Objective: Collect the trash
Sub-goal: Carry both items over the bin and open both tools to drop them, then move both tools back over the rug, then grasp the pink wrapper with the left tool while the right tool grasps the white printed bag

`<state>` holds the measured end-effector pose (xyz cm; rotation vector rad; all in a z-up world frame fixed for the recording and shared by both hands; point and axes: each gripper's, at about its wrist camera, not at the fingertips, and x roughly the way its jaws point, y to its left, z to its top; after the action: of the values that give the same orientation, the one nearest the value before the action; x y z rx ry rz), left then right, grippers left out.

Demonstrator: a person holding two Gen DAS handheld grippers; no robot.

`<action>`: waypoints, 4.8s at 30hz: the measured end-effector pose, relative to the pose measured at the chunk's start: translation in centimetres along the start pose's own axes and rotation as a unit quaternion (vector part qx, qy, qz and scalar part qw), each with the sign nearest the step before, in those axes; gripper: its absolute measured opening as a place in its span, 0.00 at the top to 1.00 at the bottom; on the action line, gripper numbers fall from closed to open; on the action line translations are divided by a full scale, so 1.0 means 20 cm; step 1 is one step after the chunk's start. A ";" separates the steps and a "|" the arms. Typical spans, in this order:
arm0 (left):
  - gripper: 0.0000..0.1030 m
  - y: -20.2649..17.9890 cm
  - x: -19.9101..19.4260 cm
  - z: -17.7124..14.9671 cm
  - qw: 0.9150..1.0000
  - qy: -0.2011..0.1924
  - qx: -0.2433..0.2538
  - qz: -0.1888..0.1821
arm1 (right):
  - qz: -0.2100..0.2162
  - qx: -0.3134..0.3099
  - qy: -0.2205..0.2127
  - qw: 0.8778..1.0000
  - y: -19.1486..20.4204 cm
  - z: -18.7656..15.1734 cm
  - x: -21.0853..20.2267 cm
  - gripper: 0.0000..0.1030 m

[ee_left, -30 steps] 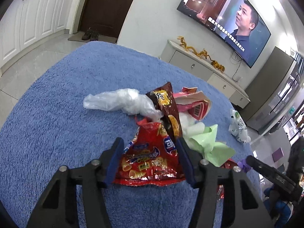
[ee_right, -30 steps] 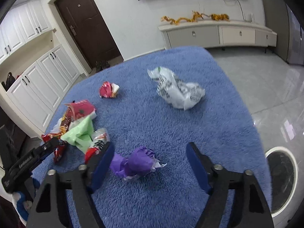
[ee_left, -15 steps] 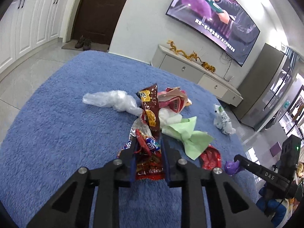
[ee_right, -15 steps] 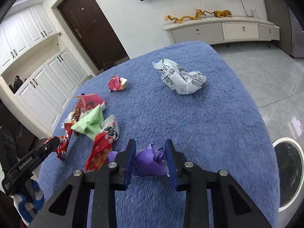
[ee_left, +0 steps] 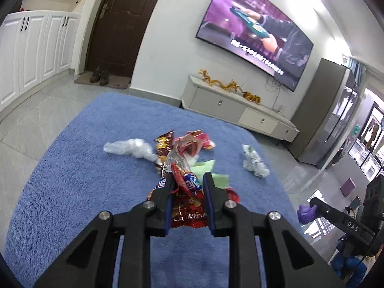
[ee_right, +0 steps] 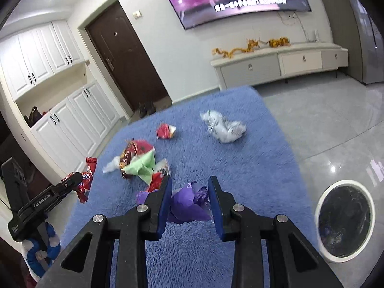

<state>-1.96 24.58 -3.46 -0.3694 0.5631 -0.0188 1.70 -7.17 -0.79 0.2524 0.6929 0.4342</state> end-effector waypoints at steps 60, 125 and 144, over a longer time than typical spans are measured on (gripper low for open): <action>0.54 -2.12 1.01 -0.60 0.907 0.258 0.227 -0.243 | -0.263 0.263 -0.034 0.928 -1.64 -0.34 -0.43 0.44; 0.54 0.24 -0.75 1.02 0.954 -0.210 0.078 0.197 | -0.053 -0.060 -0.129 0.988 -0.03 0.38 -0.32 0.44; 0.54 0.03 0.45 0.47 0.991 0.060 0.116 0.005 | -0.053 -0.051 -0.017 0.997 -0.15 0.45 0.31 0.44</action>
<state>10.54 27.30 -1.07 -0.1387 0.6742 -0.0964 12.90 -7.73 1.37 0.1265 0.6453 0.3610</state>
